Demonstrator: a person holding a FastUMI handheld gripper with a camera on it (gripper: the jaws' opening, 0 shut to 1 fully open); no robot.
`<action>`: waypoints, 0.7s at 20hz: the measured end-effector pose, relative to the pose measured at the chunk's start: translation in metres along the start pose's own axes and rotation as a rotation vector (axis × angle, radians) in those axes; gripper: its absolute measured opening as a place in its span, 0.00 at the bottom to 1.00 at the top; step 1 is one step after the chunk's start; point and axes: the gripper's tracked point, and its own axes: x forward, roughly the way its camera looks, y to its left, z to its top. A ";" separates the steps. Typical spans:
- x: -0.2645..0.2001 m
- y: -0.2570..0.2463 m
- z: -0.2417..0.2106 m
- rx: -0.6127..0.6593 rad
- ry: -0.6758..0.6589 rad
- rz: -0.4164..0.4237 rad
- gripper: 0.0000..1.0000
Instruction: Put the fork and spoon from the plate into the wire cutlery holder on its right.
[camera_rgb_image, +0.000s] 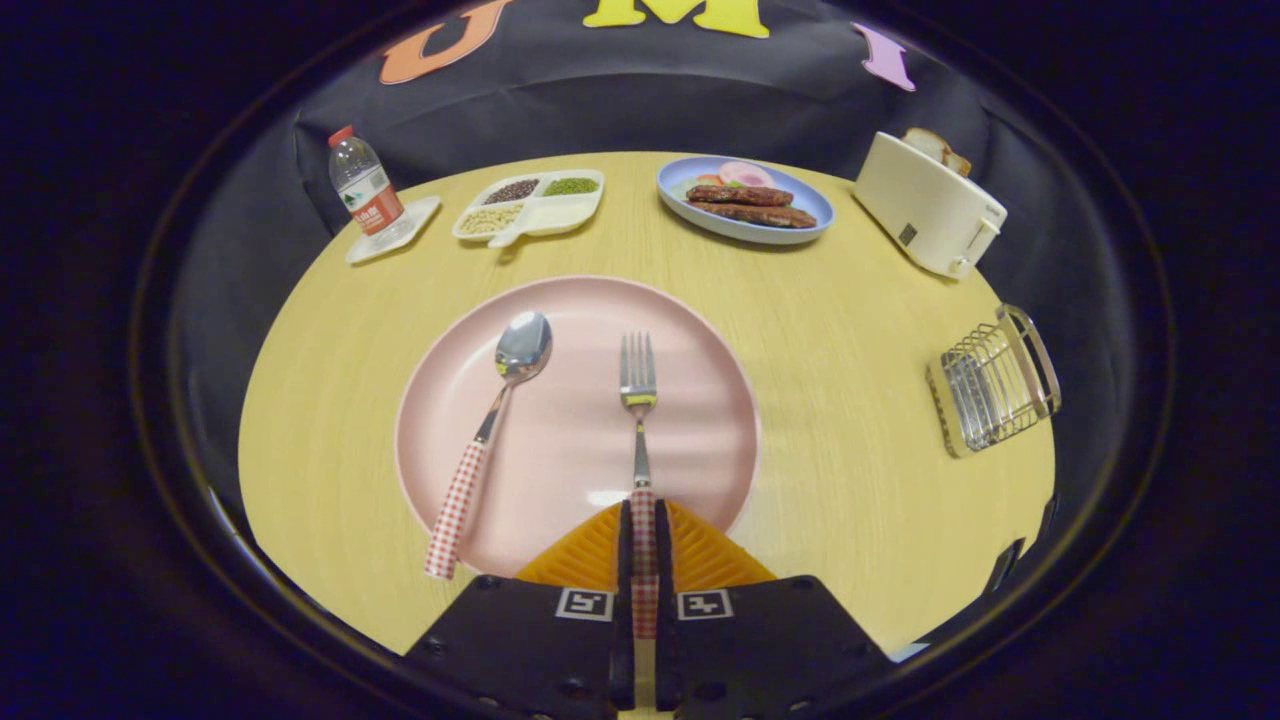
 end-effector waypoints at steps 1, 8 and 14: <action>-0.007 -0.002 0.003 -0.001 -0.004 0.009 0.05; -0.067 -0.037 0.019 -0.014 -0.067 0.066 0.05; -0.119 -0.110 0.040 0.031 -0.108 0.050 0.05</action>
